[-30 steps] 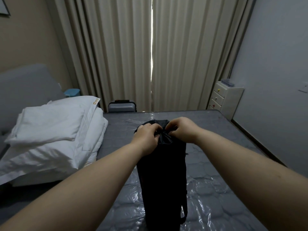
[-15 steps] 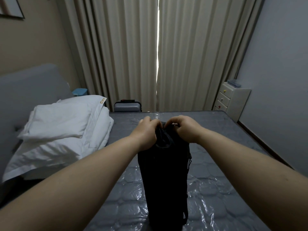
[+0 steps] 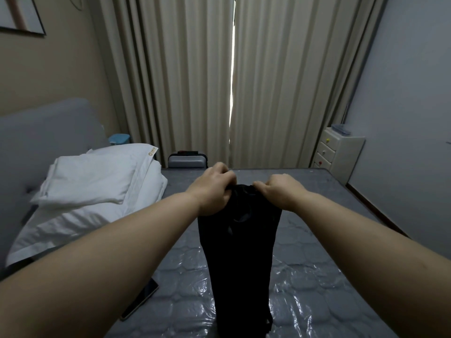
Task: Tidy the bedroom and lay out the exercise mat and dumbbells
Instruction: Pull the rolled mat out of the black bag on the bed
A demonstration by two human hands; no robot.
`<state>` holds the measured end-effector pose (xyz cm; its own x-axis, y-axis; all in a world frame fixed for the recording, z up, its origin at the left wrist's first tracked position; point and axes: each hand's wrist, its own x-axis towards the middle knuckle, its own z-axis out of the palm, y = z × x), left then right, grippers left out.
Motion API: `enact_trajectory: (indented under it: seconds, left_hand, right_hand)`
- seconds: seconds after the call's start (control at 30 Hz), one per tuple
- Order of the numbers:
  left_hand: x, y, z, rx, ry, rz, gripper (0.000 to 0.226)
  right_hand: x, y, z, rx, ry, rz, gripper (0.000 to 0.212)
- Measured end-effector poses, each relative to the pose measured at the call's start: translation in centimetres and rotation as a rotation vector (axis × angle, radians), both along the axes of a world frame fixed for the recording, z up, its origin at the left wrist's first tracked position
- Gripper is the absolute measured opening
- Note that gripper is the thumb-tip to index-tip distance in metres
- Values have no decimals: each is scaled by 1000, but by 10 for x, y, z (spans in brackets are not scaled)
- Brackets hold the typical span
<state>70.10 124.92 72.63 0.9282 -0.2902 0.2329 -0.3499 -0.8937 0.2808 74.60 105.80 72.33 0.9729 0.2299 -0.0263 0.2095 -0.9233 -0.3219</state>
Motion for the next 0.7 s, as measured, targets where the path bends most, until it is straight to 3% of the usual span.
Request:
enact_trajectory:
  seconds: [0.07, 0.17, 0.33, 0.43, 0.5, 0.57, 0.7]
  left_hand:
    - [-5, -1, 3, -72, -43, -94, 19]
    - [-15, -10, 5, -140, -56, -221, 23]
    - [-23, -24, 10, -29, -82, -362, 19]
    - [-21, -15, 12, 257, -6, -279, 18]
    - [-17, -6, 15, 390, 35, -143, 37]
    - [-13, -4, 18, 408, 45, -28, 50]
    - [-10, -14, 18, 344, 70, 52, 54]
  right_hand:
    - [-4, -4, 2, -37, -17, 0, 37]
    - [-4, -13, 10, 73, -74, -99, 16]
    - [-8, -27, 12, 117, -45, -204, 10]
    - [-15, -39, 13, 124, -77, -238, 24]
    - [-21, -43, 14, 111, -94, -260, 34]
    - [-25, -40, 14, 75, -91, -263, 34]
    - [-31, -32, 11, 58, -69, -278, 18]
